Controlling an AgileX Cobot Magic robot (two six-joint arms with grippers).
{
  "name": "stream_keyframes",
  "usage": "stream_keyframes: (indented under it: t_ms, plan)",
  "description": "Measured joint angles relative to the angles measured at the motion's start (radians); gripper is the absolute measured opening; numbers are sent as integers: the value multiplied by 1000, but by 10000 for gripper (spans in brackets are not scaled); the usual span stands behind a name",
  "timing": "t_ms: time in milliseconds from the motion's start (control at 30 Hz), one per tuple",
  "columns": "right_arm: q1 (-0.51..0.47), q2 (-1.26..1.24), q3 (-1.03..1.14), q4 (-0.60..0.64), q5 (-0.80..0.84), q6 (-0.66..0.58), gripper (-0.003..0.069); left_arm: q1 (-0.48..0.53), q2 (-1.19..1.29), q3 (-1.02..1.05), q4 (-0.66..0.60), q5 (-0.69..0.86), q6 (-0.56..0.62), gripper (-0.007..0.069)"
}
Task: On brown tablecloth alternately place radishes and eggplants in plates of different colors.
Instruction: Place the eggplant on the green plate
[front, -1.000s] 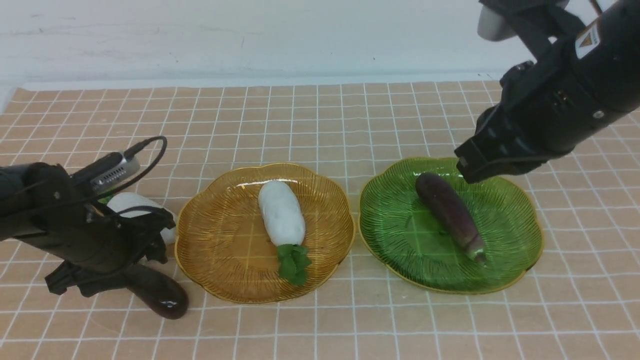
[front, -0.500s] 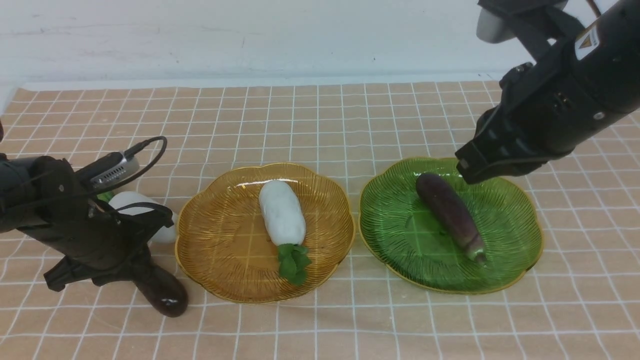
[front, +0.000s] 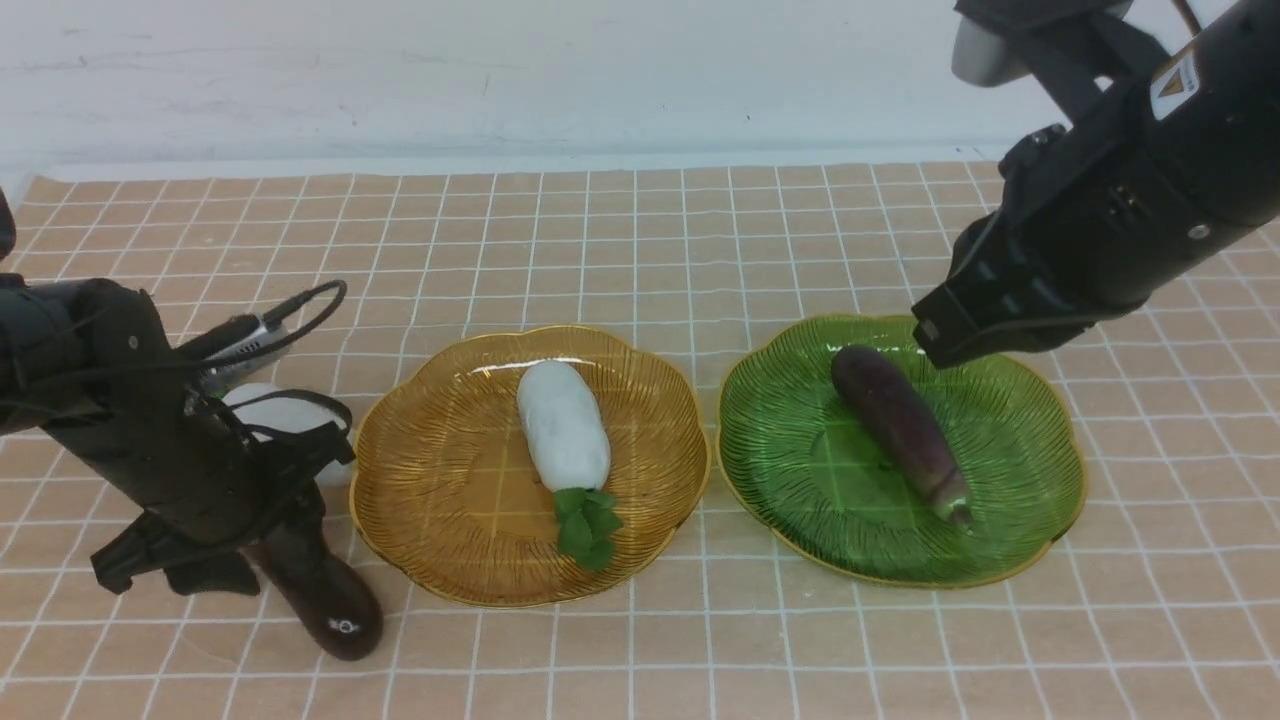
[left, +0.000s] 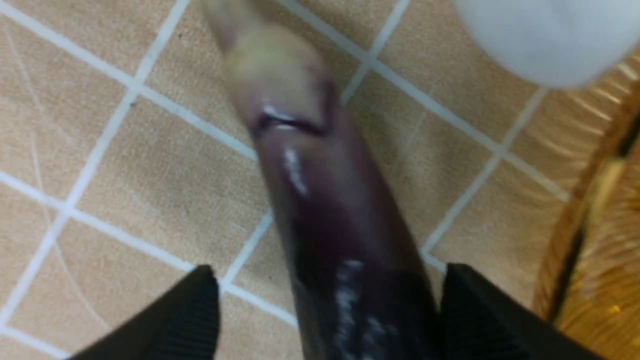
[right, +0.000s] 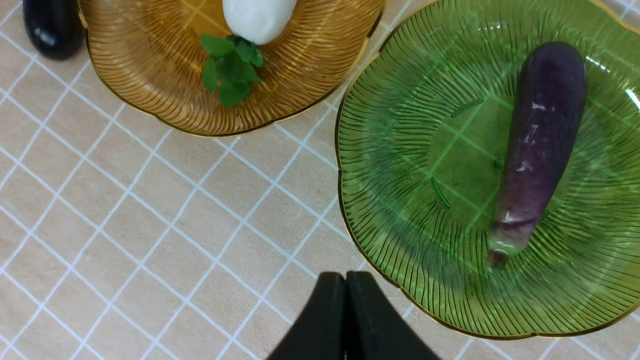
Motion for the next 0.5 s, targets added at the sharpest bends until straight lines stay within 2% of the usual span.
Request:
stream_keyframes:
  t_ms: [67,167,300,367,500]
  plan:
    - [0,0,0,0,0,0,-17,0,12,0,0,-4,-5,568]
    - [0,0,0,0,0,-2,-17,0,33,0,-4,-5,-8,607]
    - [0,0,0,0,0,-3,-17,0,56,-3,-20,-1,-8,594]
    - [0,0,0,0,0,-3,-17,0,59,-4,-20,4,-1,556]
    - [0,-1,0,0,0,-3,-17,0,61,-10,-14,30,39,370]
